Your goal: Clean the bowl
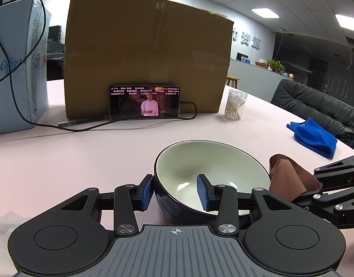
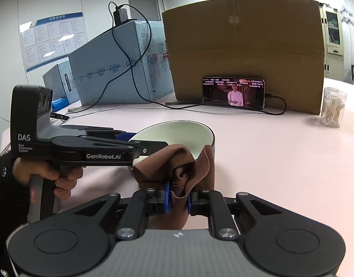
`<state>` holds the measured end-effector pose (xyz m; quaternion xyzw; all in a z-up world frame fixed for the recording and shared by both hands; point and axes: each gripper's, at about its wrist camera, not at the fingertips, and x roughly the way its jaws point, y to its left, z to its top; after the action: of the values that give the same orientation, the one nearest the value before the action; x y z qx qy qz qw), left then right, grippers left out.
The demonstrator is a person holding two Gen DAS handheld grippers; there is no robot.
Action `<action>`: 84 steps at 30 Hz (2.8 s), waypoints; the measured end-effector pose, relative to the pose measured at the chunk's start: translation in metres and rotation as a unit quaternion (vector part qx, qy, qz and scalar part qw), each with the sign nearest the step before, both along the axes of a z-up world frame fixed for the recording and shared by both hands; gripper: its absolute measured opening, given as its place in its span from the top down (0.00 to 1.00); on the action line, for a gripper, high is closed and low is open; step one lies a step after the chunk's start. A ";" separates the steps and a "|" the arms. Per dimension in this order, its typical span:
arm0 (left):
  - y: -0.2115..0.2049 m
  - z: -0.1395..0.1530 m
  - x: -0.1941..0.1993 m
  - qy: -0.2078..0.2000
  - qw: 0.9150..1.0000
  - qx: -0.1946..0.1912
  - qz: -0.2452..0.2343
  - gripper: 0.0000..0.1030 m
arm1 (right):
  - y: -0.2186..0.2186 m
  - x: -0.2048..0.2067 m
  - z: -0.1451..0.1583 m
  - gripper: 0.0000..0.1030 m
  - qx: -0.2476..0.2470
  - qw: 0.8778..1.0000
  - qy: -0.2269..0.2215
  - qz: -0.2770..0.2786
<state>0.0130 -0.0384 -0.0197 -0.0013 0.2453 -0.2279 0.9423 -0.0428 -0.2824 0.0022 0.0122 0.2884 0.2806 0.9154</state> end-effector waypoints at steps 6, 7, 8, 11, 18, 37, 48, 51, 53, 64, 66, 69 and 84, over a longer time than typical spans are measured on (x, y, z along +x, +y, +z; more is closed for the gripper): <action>0.001 0.000 0.001 0.000 1.000 0.000 0.000 0.63 | 0.002 -0.002 -0.001 0.85 0.001 1.000 0.002 0.003; 0.001 -0.001 0.001 0.000 1.000 0.000 0.000 0.63 | 0.003 -0.002 0.000 0.85 0.002 1.000 0.002 0.007; 0.001 -0.001 0.002 0.000 1.000 0.000 0.000 0.63 | 0.005 -0.003 0.000 0.85 0.003 1.000 0.003 0.010; 0.001 -0.001 0.002 0.000 1.000 0.001 0.000 0.63 | 0.009 -0.006 0.000 0.85 -0.001 1.000 0.003 0.017; 0.002 -0.001 0.004 -0.001 1.000 0.002 0.000 0.63 | 0.009 -0.009 -0.001 0.84 0.008 1.000 0.004 0.021; -0.001 0.000 0.002 -0.004 1.000 0.006 0.001 0.63 | -0.008 -0.001 0.001 0.85 0.021 1.000 -0.007 -0.012; 0.001 -0.001 0.003 -0.003 1.000 0.005 0.002 0.63 | 0.007 -0.008 -0.002 0.84 0.026 0.999 0.000 0.024; 0.001 -0.001 0.003 -0.004 1.000 0.006 0.002 0.63 | 0.005 -0.008 -0.002 0.84 0.032 0.999 0.004 0.024; 0.001 -0.001 0.003 -0.004 1.000 0.006 0.002 0.63 | 0.005 -0.009 -0.002 0.84 0.032 0.999 0.003 0.023; 0.001 -0.001 0.002 -0.004 1.000 0.006 0.002 0.63 | 0.011 -0.011 -0.003 0.84 0.037 0.999 0.008 0.037; 0.001 0.000 0.002 -0.004 1.000 0.006 0.002 0.63 | 0.008 -0.010 -0.002 0.85 0.039 0.999 0.009 0.032; 0.000 0.000 0.001 -0.005 1.000 0.005 0.002 0.63 | 0.002 -0.007 -0.002 0.84 0.026 1.000 0.002 0.002; -0.001 0.000 -0.001 -0.003 1.000 0.003 0.003 0.62 | -0.004 -0.002 -0.004 0.84 0.038 0.999 0.007 -0.002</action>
<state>0.0125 -0.0398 -0.0197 0.0013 0.2427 -0.2243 0.9438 -0.0449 -0.2865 -0.0021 0.0498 0.2838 0.2894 0.9128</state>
